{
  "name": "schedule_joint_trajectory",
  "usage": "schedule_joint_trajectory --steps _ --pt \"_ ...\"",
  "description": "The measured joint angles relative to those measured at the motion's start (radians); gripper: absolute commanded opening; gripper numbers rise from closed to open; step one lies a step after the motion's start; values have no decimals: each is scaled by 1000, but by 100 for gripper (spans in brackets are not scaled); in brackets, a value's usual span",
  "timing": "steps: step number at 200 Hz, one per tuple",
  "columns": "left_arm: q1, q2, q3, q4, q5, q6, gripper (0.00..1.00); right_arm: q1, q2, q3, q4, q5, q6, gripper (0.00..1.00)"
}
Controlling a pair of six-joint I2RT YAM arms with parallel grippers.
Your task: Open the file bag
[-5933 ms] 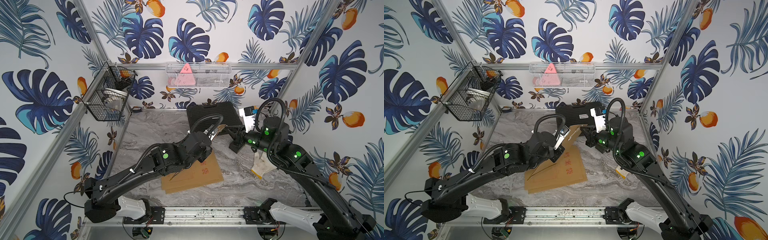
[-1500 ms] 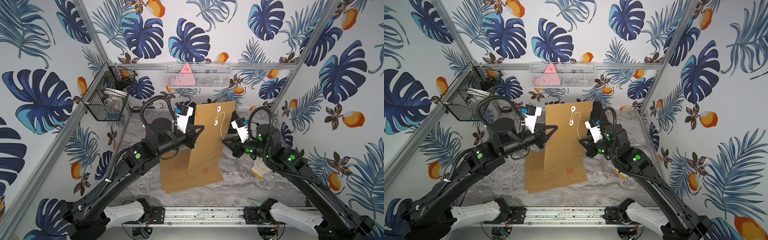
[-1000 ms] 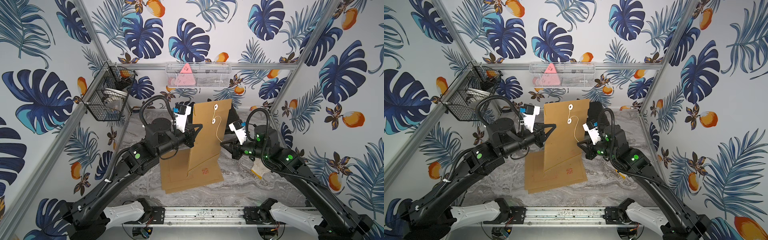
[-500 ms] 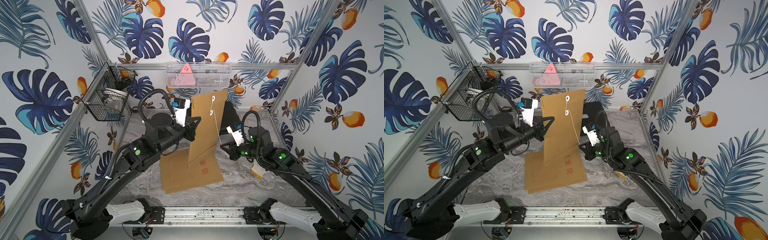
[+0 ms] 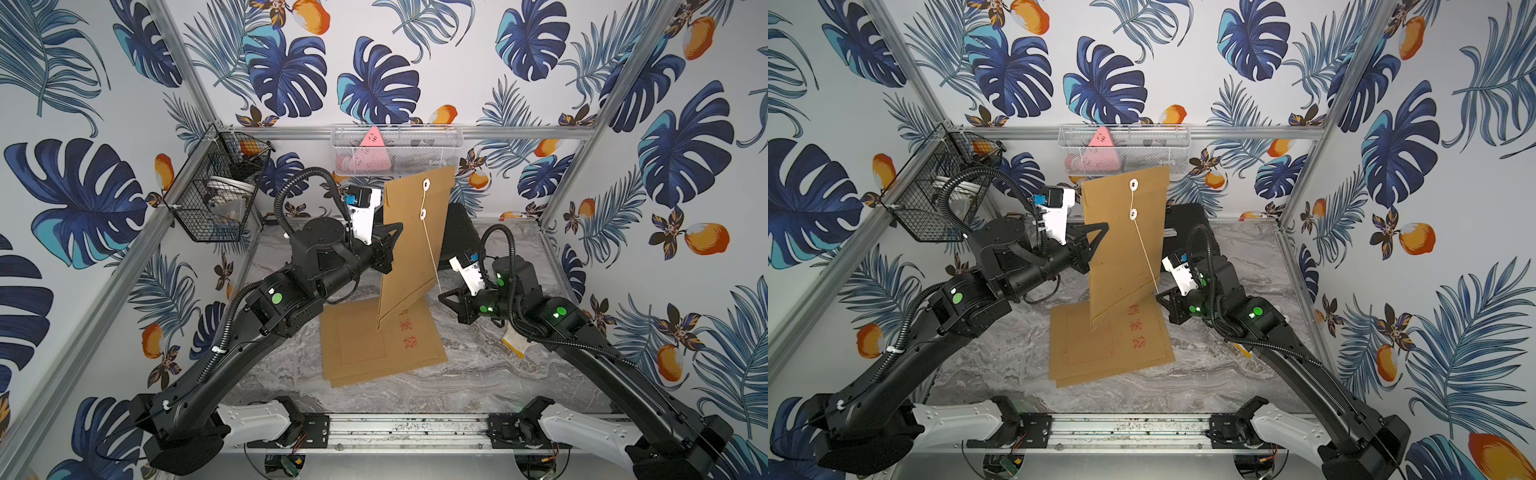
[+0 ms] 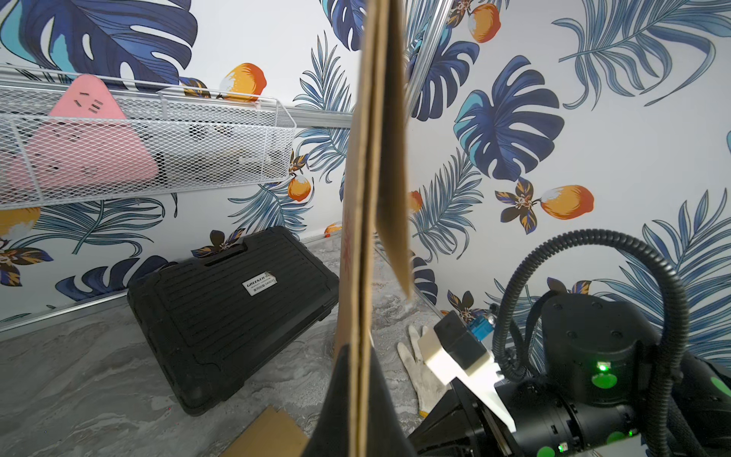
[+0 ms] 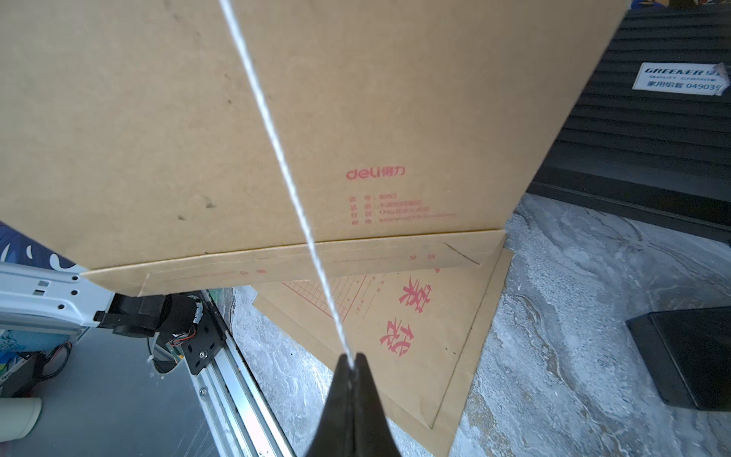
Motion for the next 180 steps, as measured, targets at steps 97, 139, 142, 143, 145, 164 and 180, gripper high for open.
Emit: schedule_joint_trajectory --steps 97,139,142,143,145,164,180 --pt "0 6 2 -6 -44 26 0 3 22 22 18 -36 24 0" --pt "0 31 -41 -27 -120 48 0 27 82 69 79 -19 99 0" --pt "0 34 -43 -30 -127 48 0 30 87 75 85 -17 102 0" --pt "0 34 -44 -30 -128 48 0 31 89 76 87 -17 103 0" --pt "0 36 -45 -30 -133 48 0 32 92 79 92 -16 108 0" --pt "0 45 -68 -26 -174 48 0 48 117 100 127 -13 121 0" --pt "0 50 -87 -18 -205 48 0 58 141 109 150 -10 135 0"
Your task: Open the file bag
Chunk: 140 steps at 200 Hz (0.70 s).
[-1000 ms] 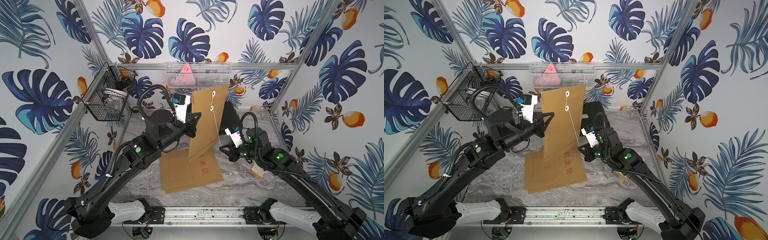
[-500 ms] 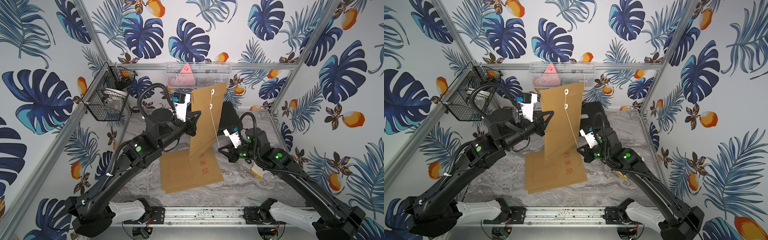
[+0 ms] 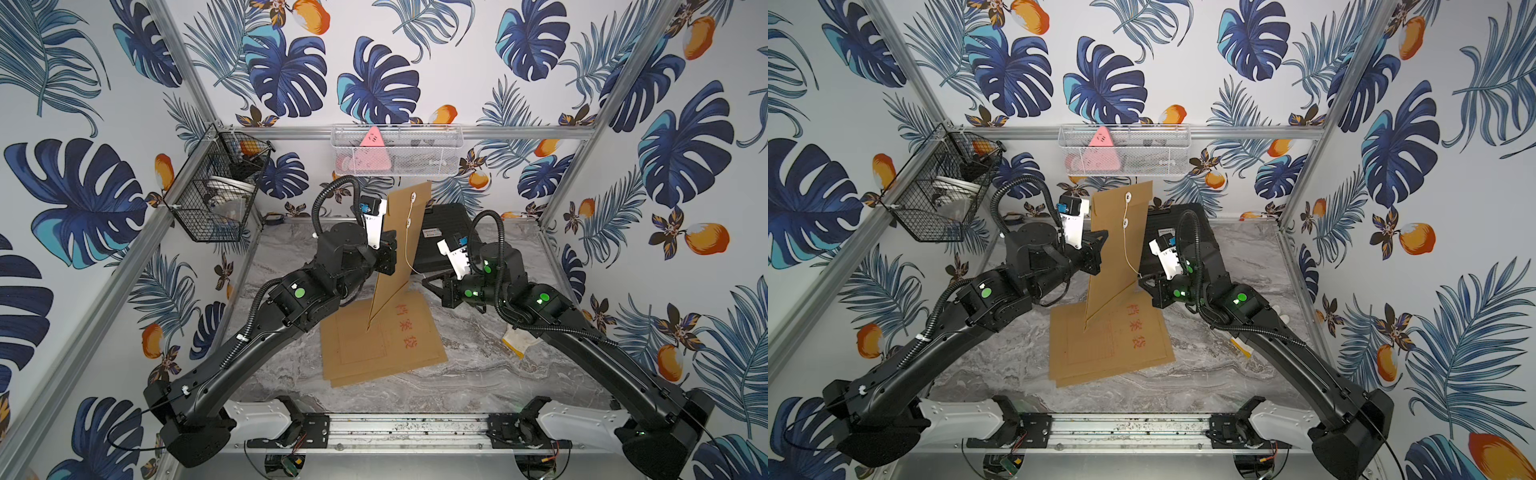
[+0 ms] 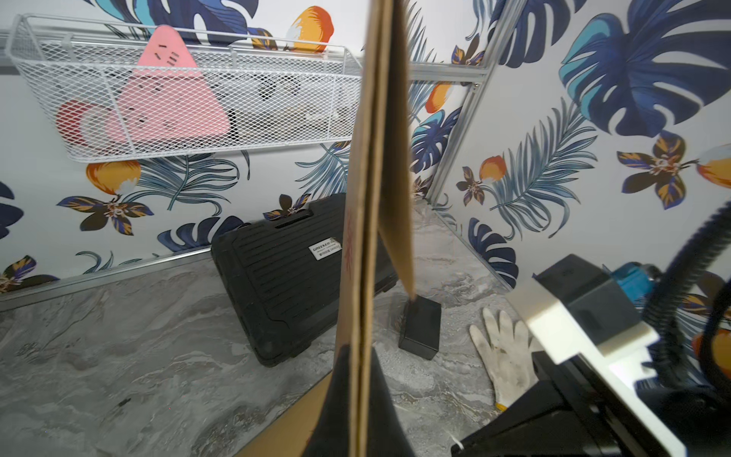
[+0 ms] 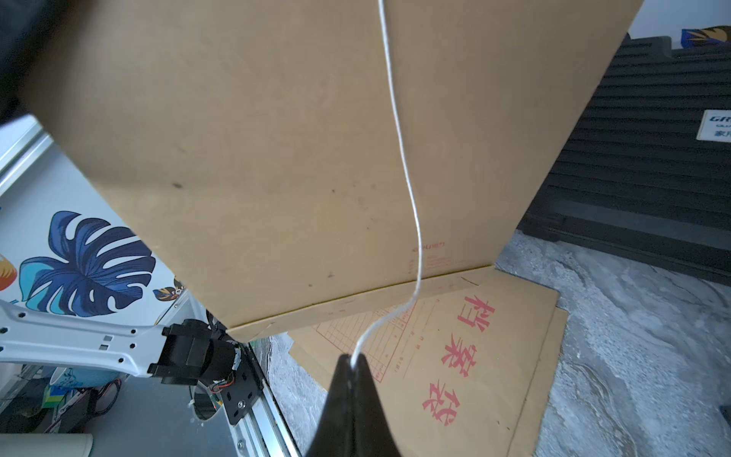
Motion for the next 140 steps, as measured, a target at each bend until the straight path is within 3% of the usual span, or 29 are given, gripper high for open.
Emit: schedule_joint_trajectory --steps 66,140 --pt "0 47 -20 41 -68 6 0 45 32 13 93 -110 31 0" --pt "0 56 -59 44 -91 8 0 53 -53 -16 145 -215 6 0"
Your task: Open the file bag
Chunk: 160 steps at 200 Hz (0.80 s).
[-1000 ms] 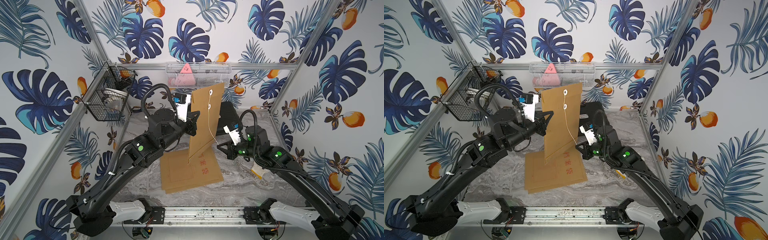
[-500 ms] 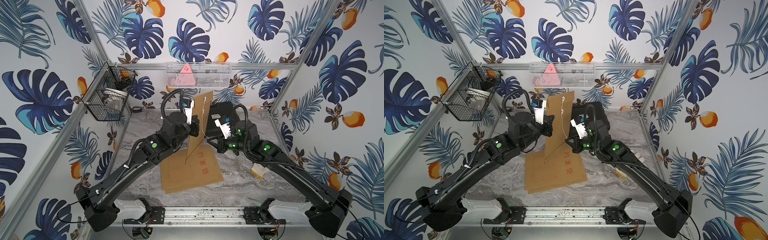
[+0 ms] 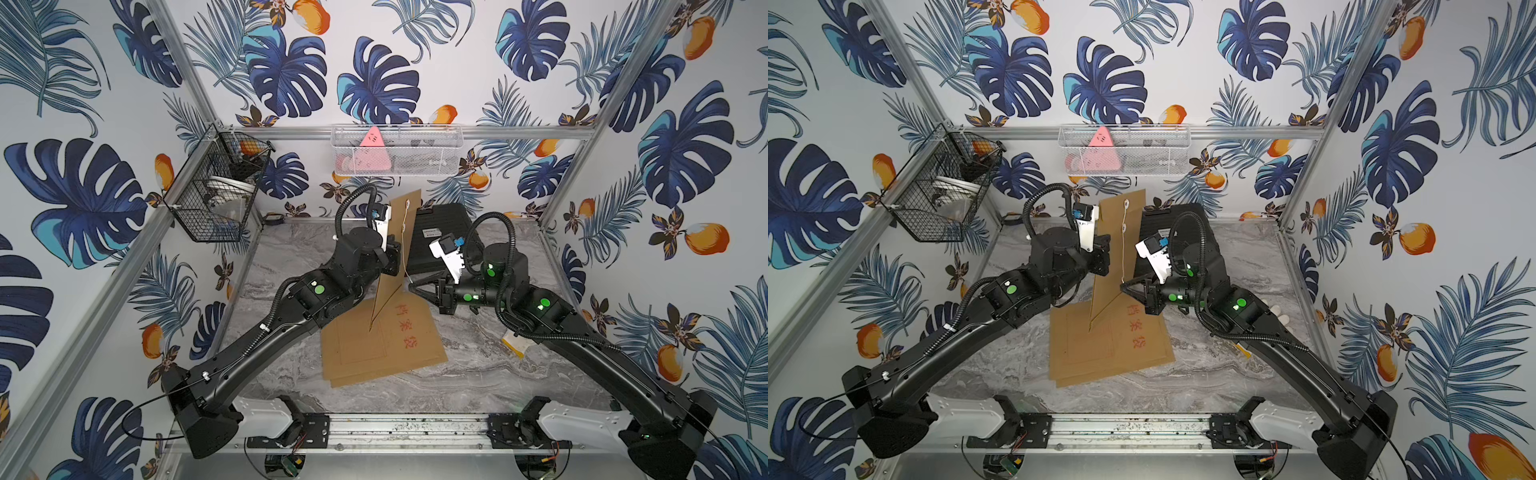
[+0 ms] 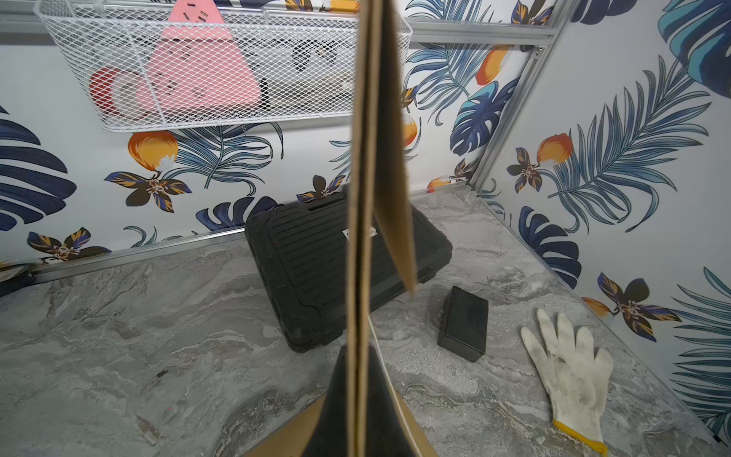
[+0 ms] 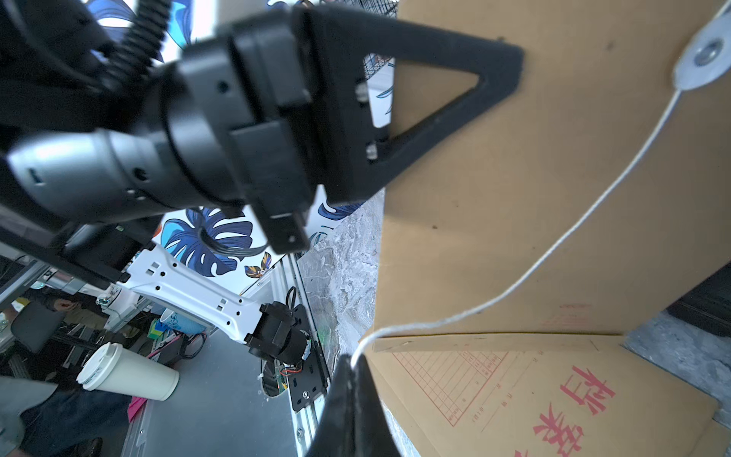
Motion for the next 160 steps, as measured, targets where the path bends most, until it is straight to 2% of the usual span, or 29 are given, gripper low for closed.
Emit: schedule_joint_trajectory --steps 160 --pt "0 37 -53 -11 -44 14 0 0 -75 -14 26 -25 -28 0"
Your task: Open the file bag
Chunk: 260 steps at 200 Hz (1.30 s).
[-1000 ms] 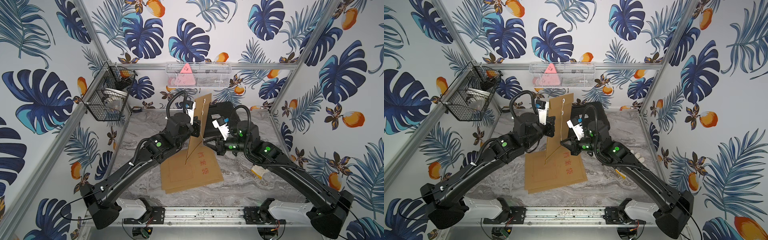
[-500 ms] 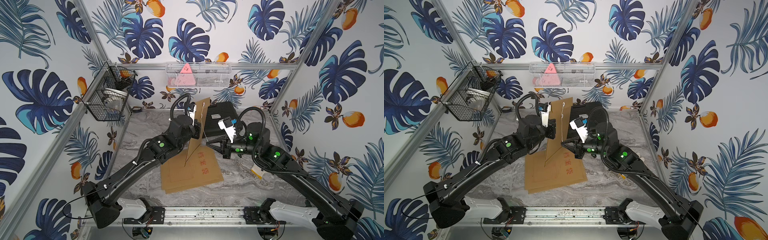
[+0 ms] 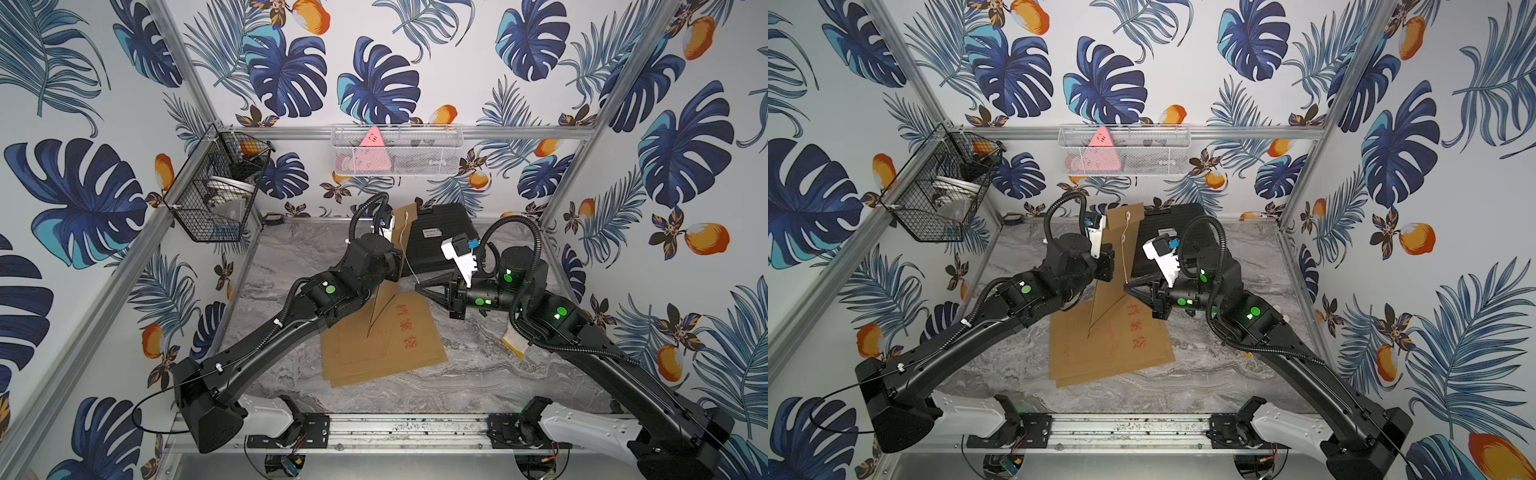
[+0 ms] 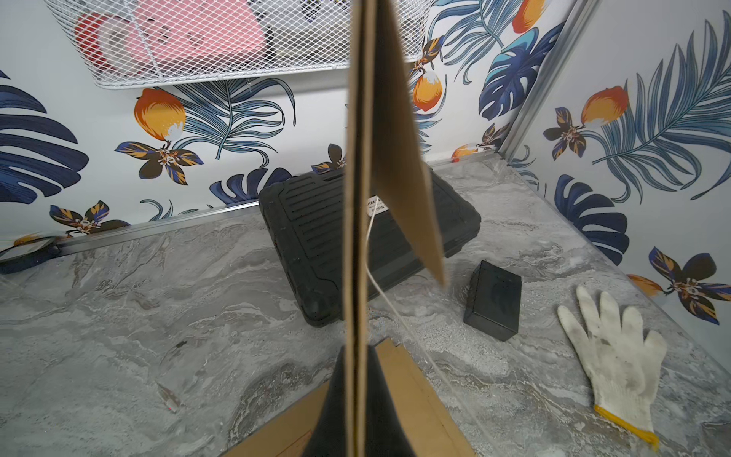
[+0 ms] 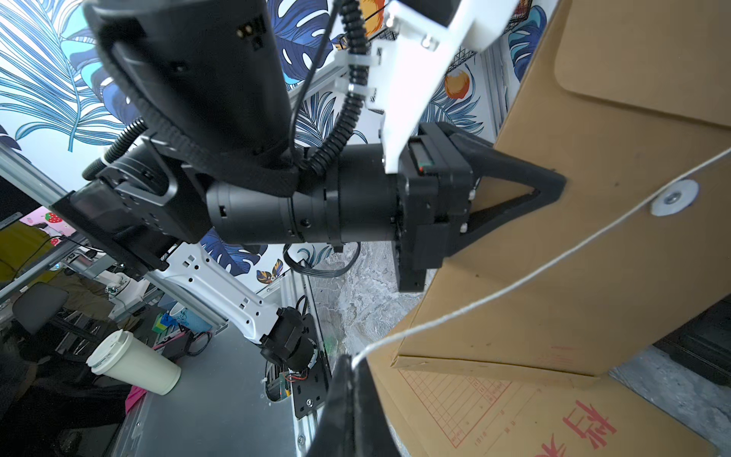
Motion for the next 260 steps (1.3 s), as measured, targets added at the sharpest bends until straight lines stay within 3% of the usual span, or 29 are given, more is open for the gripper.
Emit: schedule_joint_trajectory --steps 59,182,221,260 --pt "0 0 -20 -15 -4 4 0 0 -12 5 -6 29 0 0" --pt "0 -129 45 -272 151 101 0 1 -20 235 -238 702 -38 0" --pt "0 -145 79 -357 202 154 0 -3 65 396 -282 835 -97 0" --pt "0 -151 96 -391 263 190 0 -23 166 557 -321 887 -141 0"
